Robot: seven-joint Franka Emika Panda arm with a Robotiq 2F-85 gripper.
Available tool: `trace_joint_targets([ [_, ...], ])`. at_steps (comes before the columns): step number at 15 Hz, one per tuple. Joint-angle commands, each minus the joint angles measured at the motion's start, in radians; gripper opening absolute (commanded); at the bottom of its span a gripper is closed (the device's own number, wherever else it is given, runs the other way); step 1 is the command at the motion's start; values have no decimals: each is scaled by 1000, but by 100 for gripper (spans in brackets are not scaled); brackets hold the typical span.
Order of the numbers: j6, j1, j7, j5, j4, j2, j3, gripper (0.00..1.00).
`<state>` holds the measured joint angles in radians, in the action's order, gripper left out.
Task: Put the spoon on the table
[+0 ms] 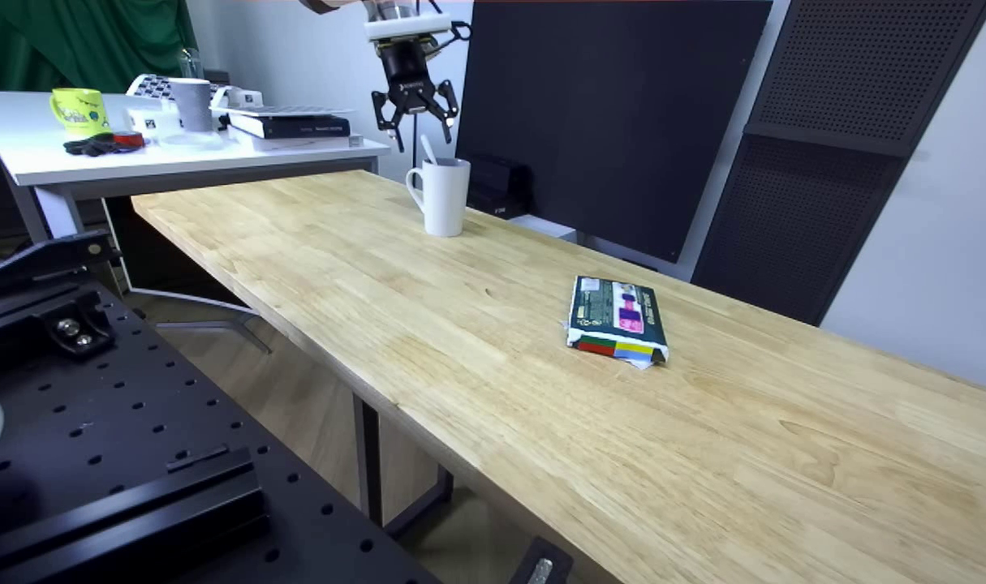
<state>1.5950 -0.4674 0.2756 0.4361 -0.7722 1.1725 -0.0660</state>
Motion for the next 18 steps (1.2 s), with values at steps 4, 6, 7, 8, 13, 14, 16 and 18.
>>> trace_joint_targets([
  [4,-1,-7,2,10,59,31,10,39],
  [6,-13,-7,3,7,61,31,9,69],
  [7,-15,-7,5,7,61,29,8,71],
  [8,-17,-7,3,7,61,29,9,71],
  [13,-27,-8,7,9,62,28,10,31],
  [14,-29,-7,8,9,62,28,9,24],
  [16,-36,-8,7,9,62,26,9,9],
  [18,-44,-7,6,8,64,26,10,0],
])
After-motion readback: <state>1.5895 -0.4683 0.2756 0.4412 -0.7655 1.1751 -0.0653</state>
